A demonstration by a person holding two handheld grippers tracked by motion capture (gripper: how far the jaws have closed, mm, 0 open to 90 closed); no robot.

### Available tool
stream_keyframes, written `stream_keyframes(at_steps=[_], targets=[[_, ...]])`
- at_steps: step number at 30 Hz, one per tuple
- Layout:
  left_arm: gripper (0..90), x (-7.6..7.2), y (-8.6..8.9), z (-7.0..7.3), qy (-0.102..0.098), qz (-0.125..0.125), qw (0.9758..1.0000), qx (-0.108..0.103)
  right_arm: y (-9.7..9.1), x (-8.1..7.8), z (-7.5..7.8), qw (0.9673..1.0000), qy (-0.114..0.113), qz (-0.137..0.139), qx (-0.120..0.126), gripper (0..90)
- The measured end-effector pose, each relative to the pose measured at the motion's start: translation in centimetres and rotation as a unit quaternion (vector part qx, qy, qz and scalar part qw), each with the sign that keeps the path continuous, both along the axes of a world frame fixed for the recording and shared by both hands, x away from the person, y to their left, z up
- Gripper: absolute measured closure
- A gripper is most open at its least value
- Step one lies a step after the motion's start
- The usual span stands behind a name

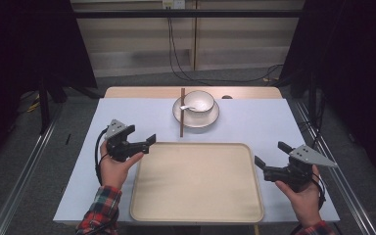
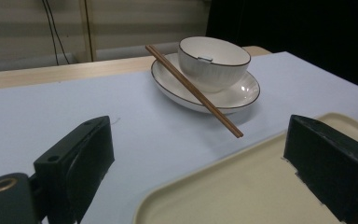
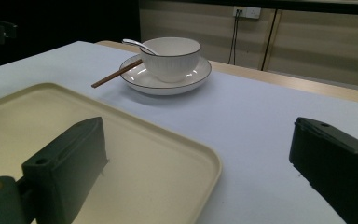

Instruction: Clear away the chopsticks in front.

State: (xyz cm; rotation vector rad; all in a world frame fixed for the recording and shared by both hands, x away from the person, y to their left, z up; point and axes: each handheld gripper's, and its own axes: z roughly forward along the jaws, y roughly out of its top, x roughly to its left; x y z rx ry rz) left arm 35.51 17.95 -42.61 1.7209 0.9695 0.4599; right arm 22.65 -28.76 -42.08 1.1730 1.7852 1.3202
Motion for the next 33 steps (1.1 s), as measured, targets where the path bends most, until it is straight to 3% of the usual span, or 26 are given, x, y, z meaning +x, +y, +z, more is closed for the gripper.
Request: stream_keyframes(at_steps=[5, 12, 18, 23, 33], targets=[[8.2, 1.5, -1.1, 0.0, 0.004, 0.006, 0.9999, 0.009, 0.1, -0.1, 0.0, 1.0, 0.0, 0.003, 0.001, 3.7], [8.2, 3.2, -2.8, 0.5, -0.004, 0.019, 0.9997, 0.012, 0.6, 0.1, 0.1, 0.9999, 0.007, 0.01, 0.0, 3.0], [9.3, 4.9, -4.2, 0.3, 0.013, 0.036, 0.9989, 0.026, 1.0, 0.2, 0.4, 0.9998, 0.001, 0.018, -0.006, 2.9], [9.7, 5.6, -5.0, -0.1, 0.02, 0.036, 0.999, 0.019, 1.1, 0.1, 0.5, 0.9998, 0.0, 0.019, -0.007, 2.9], [13.0, 7.5, -7.6, -1.5, 0.041, 0.024, 0.9978, 0.045, 1.4, -0.2, 0.5, 0.9995, -0.005, 0.025, -0.019, 3.2]])
